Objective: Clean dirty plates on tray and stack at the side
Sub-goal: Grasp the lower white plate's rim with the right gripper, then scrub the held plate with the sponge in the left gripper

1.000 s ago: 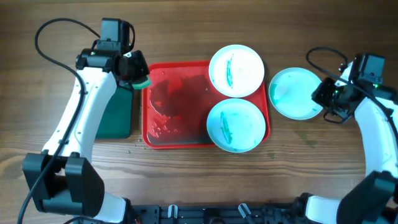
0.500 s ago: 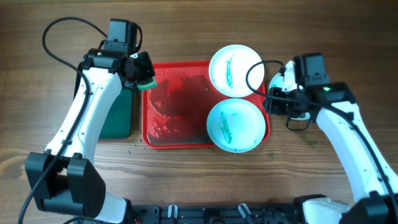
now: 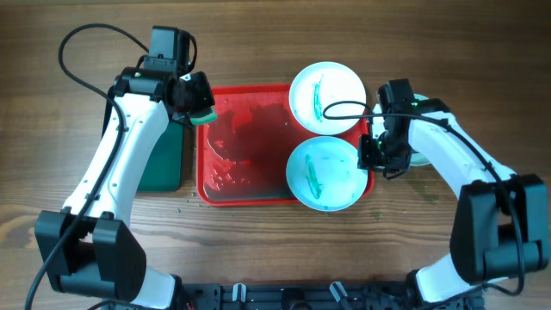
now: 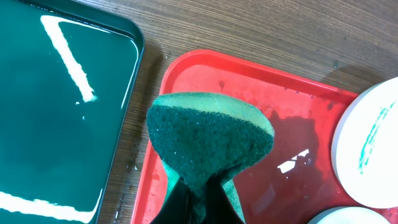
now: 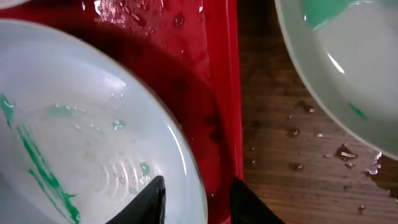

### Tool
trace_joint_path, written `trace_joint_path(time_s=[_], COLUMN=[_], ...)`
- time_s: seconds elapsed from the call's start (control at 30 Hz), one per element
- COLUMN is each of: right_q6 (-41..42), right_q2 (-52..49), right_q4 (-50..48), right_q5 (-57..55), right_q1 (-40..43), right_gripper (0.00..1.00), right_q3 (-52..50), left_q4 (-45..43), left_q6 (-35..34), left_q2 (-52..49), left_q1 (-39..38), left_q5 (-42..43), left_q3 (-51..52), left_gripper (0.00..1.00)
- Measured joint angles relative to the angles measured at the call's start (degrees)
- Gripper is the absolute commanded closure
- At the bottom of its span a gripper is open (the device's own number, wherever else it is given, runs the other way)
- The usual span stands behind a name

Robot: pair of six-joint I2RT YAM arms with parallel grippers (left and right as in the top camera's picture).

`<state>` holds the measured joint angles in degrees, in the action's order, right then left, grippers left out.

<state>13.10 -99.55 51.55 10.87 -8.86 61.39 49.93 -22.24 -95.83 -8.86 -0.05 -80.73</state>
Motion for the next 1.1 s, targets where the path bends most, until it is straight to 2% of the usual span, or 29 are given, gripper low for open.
trace_joint_path(time_s=[0.3, 0.4, 0.53, 0.6, 0.77, 0.9, 0.97, 1.1], right_q6=[-1.6, -1.9, 0.5, 4.7, 22.6, 28.9, 30.9, 32.4], right_q2=[-0.6, -0.6, -0.6, -0.7, -0.8, -2.9, -5.7, -7.1], right_q4=[-3.5, -3.8, -4.5, -6.5, -17.5, -21.0, -22.9, -25.0], right_q5=[1.4, 3.3, 6.7, 7.3, 1.4, -2.5, -3.2, -3.2], right_q1=[-0.2, -2.0, -10.1, -15.0, -25.2, -27.8, -27.9, -27.8], right_gripper=[0.96, 0.96, 0.96, 0.96, 0.96, 0.95, 0.85, 0.77], right_q3=[-2.2, -2.2, -1.8, 0.0, 4.8, 4.8, 4.8, 4.8], left_q4=[0.0, 0.0, 0.0, 0.0, 0.0, 0.1, 0.1, 0.1], left_q6=[0.0, 0.0, 0.0, 0.0, 0.0, 0.0, 0.0, 0.0], left_q2=[0.0, 0.0, 0.0, 0.0, 0.0, 0.0, 0.0, 0.0], left_q1=[0.0, 0.0, 0.0, 0.0, 0.0, 0.0, 0.0, 0.0], left_q5=[0.0, 0.0, 0.0, 0.0, 0.0, 0.0, 0.0, 0.0], left_q3=[0.0, 0.0, 0.0, 0.0, 0.0, 0.0, 0.0, 0.0], left_gripper=[0.96, 0.96, 0.96, 0.96, 0.96, 0.96, 0.96, 0.96])
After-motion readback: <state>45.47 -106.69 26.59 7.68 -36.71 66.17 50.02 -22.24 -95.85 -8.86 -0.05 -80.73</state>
